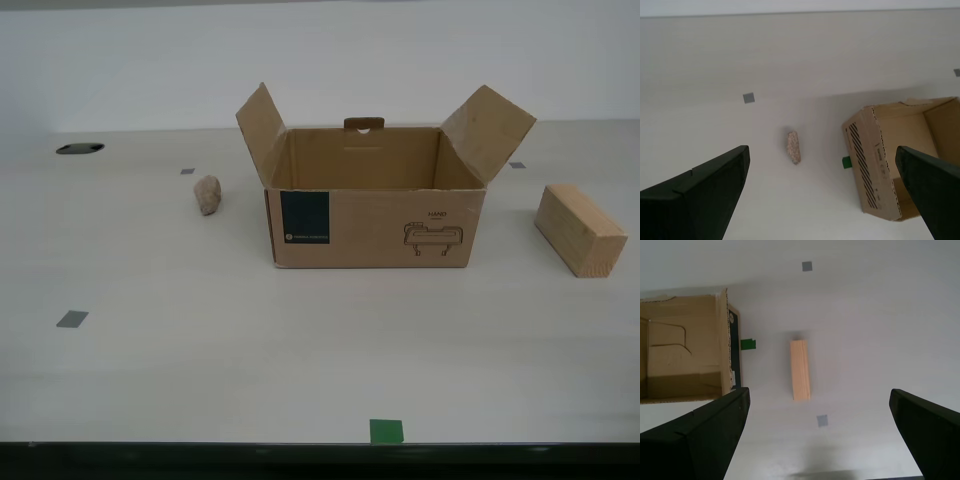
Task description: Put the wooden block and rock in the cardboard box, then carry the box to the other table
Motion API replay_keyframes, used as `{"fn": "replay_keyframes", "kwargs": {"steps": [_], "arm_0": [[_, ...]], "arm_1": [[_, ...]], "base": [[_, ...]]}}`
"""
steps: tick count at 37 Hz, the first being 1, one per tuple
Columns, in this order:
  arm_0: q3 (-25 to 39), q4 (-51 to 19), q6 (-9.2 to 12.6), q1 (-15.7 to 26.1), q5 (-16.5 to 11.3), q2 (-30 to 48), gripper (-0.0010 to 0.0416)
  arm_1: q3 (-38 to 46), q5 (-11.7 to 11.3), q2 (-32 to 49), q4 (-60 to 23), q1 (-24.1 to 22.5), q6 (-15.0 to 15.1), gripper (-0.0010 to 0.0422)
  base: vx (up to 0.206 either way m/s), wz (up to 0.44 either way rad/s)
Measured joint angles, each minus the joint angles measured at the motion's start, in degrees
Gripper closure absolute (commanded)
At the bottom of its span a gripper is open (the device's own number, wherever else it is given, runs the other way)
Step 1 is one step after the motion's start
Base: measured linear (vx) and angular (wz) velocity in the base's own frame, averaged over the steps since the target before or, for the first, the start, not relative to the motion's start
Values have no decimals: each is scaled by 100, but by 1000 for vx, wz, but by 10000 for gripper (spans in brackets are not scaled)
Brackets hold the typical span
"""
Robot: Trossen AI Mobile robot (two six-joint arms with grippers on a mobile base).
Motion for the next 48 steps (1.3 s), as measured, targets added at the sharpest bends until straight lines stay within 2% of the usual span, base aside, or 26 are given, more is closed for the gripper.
{"fn": "replay_keyframes", "kwargs": {"steps": [2, 9, 12, 18, 35, 48], "arm_0": [[0, -7, 2, 0, 0, -2, 16], [0, -129, 0, -2, 0, -4, 16], [0, -129, 0, -9, 0, -4, 17], [0, -127, 0, -2, 0, -2, 17], [0, -55, 0, -7, 0, -2, 16], [0, -76, -2, -2, 0, 50, 16]], "arm_1": [[201, -105, 140, -166, -9, 0, 12], [826, -750, 516, -627, -44, 0, 12], [1069, -903, 662, -868, -46, 2, 12], [1381, -929, 957, -1069, -81, 0, 12], [1386, -929, 1661, -1045, -240, 0, 12], [1386, -929, 1792, -903, -262, -4, 12]], "base": [[0, 0], [0, 0], [0, 0], [0, 0], [0, 0], [0, 0]]}}
